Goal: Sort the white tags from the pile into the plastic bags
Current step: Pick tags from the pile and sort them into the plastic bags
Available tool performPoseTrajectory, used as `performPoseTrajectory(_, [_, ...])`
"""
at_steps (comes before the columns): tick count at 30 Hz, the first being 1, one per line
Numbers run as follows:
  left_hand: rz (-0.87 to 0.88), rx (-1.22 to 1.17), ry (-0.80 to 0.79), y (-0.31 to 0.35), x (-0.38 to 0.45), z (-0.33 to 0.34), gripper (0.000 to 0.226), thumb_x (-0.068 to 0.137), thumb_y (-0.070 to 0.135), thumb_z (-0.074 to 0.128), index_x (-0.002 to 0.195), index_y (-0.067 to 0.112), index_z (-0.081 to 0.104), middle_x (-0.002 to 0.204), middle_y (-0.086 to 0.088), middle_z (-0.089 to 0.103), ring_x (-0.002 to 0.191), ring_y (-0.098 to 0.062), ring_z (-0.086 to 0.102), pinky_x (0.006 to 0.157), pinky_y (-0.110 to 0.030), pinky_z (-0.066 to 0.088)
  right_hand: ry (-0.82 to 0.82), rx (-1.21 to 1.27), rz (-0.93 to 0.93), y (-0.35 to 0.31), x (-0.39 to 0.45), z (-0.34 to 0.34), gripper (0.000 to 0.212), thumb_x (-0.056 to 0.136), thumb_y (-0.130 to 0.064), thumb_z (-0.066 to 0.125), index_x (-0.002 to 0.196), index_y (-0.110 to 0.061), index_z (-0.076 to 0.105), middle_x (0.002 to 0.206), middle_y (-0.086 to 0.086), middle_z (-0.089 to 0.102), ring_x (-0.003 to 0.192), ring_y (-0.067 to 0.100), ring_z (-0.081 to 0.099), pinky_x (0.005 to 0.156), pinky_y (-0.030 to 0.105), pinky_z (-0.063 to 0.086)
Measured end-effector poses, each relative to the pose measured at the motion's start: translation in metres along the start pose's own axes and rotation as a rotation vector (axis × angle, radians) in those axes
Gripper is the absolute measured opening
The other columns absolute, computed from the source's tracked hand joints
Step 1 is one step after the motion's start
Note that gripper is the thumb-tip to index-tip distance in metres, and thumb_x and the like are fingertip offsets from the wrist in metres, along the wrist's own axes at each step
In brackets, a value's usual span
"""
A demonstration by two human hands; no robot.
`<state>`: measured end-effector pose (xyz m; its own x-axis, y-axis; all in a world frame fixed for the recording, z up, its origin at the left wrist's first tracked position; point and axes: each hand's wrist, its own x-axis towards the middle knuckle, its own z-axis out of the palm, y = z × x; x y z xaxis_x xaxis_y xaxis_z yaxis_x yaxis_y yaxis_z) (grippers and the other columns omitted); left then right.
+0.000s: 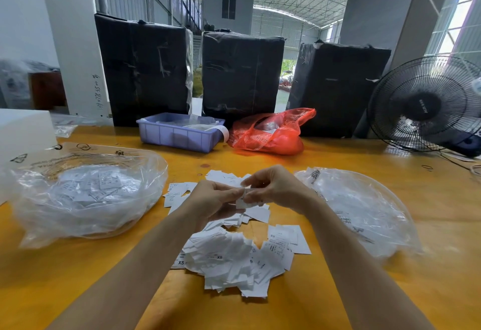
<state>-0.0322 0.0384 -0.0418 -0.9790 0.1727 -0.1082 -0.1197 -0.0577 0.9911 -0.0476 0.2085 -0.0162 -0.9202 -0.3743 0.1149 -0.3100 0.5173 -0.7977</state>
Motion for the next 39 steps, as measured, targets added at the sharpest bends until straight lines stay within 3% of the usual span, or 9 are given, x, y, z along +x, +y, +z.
performPoseTrajectory(4, [0.008, -0.079, 0.043, -0.002, 0.000, 0.004, 0.025, 0.086, 0.019, 0.066, 0.090, -0.005, 0.069, 0.081, -0.020, 0.069, 0.057, -0.021, 0.070, 0.049, -0.020, 0.054, 0.076, -0.020, 0.000, -0.002, 0.002, 0.004, 0.056, 0.074, -0.019, 0.079, 0.123, -0.011, 0.054, 0.093, 0.004, 0.064, 0.084, 0.017, 0.063, 0.073, 0.029, 0.051])
performPoseTrajectory(6, [0.006, -0.143, 0.106, -0.001, 0.002, 0.004, 0.024, 0.086, 0.020, 0.066, 0.090, -0.004, 0.067, 0.082, -0.019, 0.069, 0.056, -0.021, 0.069, 0.046, -0.020, 0.053, 0.177, 0.019, 0.012, -0.002, 0.004, 0.004, 0.050, 0.078, -0.021, 0.076, 0.121, -0.014, 0.052, 0.098, 0.007, 0.063, 0.088, 0.021, 0.063, 0.068, 0.028, 0.052])
performPoseTrajectory(10, [-0.004, -0.236, 0.195, -0.002, 0.006, 0.002, 0.019, 0.086, 0.020, 0.067, 0.086, 0.001, 0.066, 0.083, -0.016, 0.069, 0.051, -0.018, 0.067, 0.043, -0.019, 0.050, 0.328, 0.134, -0.009, 0.000, 0.006, 0.007, 0.027, 0.085, -0.004, 0.066, 0.111, 0.002, 0.061, 0.092, 0.014, 0.065, 0.076, 0.019, 0.062, 0.058, 0.018, 0.053])
performPoseTrajectory(15, [-0.011, -0.176, 0.208, -0.006, 0.008, 0.003, 0.020, 0.087, 0.020, 0.067, 0.089, 0.001, 0.064, 0.081, -0.015, 0.066, 0.054, -0.020, 0.067, 0.042, -0.019, 0.049, 0.287, 0.034, -0.082, -0.001, 0.008, 0.019, 0.020, 0.084, 0.000, 0.066, 0.104, 0.001, 0.069, 0.085, 0.010, 0.067, 0.065, 0.009, 0.057, 0.057, 0.015, 0.047])
performPoseTrajectory(19, [-0.017, -0.133, 0.205, -0.009, 0.007, 0.003, 0.028, 0.087, 0.021, 0.066, 0.105, -0.001, 0.065, 0.084, -0.016, 0.067, 0.064, -0.023, 0.067, 0.044, -0.022, 0.048, 0.284, 0.010, -0.095, -0.001, 0.011, 0.027, 0.032, 0.079, -0.005, 0.073, 0.110, -0.001, 0.066, 0.089, 0.016, 0.069, 0.075, 0.018, 0.061, 0.070, 0.029, 0.051])
performPoseTrajectory(22, [-0.027, -0.243, 0.228, -0.007, 0.007, 0.002, 0.031, 0.088, 0.021, 0.066, 0.110, -0.001, 0.063, 0.086, -0.017, 0.066, 0.072, -0.026, 0.064, 0.051, -0.025, 0.048, 0.348, 0.027, -0.097, -0.002, 0.012, 0.030, 0.030, 0.083, -0.015, 0.072, 0.108, -0.002, 0.064, 0.081, 0.012, 0.067, 0.068, 0.017, 0.060, 0.069, 0.035, 0.052])
performPoseTrajectory(26, [-0.039, -0.291, 0.272, -0.006, 0.008, 0.002, 0.037, 0.086, 0.032, 0.067, 0.111, 0.006, 0.065, 0.087, -0.012, 0.065, 0.086, -0.026, 0.059, 0.061, -0.027, 0.044, 0.277, 0.030, -0.123, -0.004, 0.012, 0.035, 0.026, 0.088, -0.017, 0.066, 0.108, 0.000, 0.067, 0.075, 0.001, 0.066, 0.060, 0.008, 0.058, 0.057, 0.020, 0.047])
performPoseTrajectory(31, [-0.042, -0.303, 0.306, -0.006, 0.007, 0.002, 0.030, 0.085, 0.040, 0.066, 0.097, 0.013, 0.067, 0.080, -0.008, 0.063, 0.076, -0.019, 0.059, 0.057, -0.026, 0.044, 0.196, 0.062, -0.123, -0.007, 0.009, 0.036, 0.036, 0.084, -0.017, 0.070, 0.118, -0.005, 0.064, 0.095, 0.014, 0.070, 0.065, 0.010, 0.058, 0.056, 0.015, 0.044])
performPoseTrajectory(39, [-0.074, -0.190, 0.135, -0.004, 0.009, -0.005, 0.029, 0.087, 0.040, 0.062, 0.100, 0.015, 0.067, 0.086, -0.007, 0.067, 0.076, -0.020, 0.057, 0.060, -0.028, 0.045, 0.281, 0.315, 0.058, -0.003, 0.008, 0.024, 0.015, 0.085, -0.003, 0.067, 0.098, 0.004, 0.070, 0.066, 0.004, 0.066, 0.047, 0.005, 0.055, 0.047, 0.015, 0.041])
